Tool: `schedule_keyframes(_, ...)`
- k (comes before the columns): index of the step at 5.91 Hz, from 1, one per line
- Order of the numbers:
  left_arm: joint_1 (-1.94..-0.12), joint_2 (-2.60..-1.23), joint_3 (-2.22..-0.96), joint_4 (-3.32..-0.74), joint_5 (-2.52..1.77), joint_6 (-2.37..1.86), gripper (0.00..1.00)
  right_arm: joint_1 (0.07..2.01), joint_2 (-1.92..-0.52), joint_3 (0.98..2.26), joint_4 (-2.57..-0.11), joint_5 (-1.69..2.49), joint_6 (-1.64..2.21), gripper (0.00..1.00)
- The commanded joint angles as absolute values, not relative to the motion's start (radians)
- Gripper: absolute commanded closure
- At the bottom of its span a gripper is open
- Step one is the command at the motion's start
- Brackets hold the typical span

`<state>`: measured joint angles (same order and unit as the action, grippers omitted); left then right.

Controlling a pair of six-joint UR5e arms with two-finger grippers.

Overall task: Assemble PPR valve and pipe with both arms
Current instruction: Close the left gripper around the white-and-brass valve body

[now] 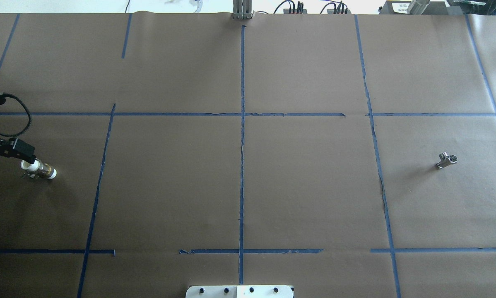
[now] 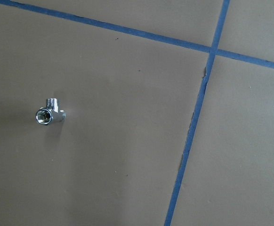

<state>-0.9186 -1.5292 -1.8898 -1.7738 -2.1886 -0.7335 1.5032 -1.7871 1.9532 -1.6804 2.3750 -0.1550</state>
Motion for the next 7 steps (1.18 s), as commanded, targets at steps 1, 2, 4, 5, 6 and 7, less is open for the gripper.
schedule_keyframes(1,-0.914,-1.536,-1.849,-1.824,-2.189,-0.735,0.00,1.499,-1.787,1.953,-1.681,2.376,-0.155,0.00)
schedule_keyframes(2,-0.914,-1.537,-1.844,-1.825,-2.191,-0.736,0.00,1.497,-1.787,1.953,-1.681,2.376,-0.153,0.00)
schedule_keyframes(4,-0.914,-1.539,-1.841,-1.825,-2.191,-0.733,0.28,1.494,-1.787,1.953,-1.681,2.376,-0.153,0.00)
schedule_keyframes(5,-0.914,-1.539,-1.844,-1.825,-2.192,-0.733,0.74,1.493,-1.787,1.953,-1.681,2.378,-0.152,0.00)
schedule_keyframes(6,-0.916,-1.539,-1.848,-1.824,-2.192,-0.733,1.00,1.491,-1.787,1.953,-1.681,2.388,-0.152,0.00)
schedule_keyframes(7,-0.916,-1.539,-1.859,-1.821,-2.192,-0.735,1.00,1.490,-1.787,1.953,-1.681,2.398,-0.152,0.00)
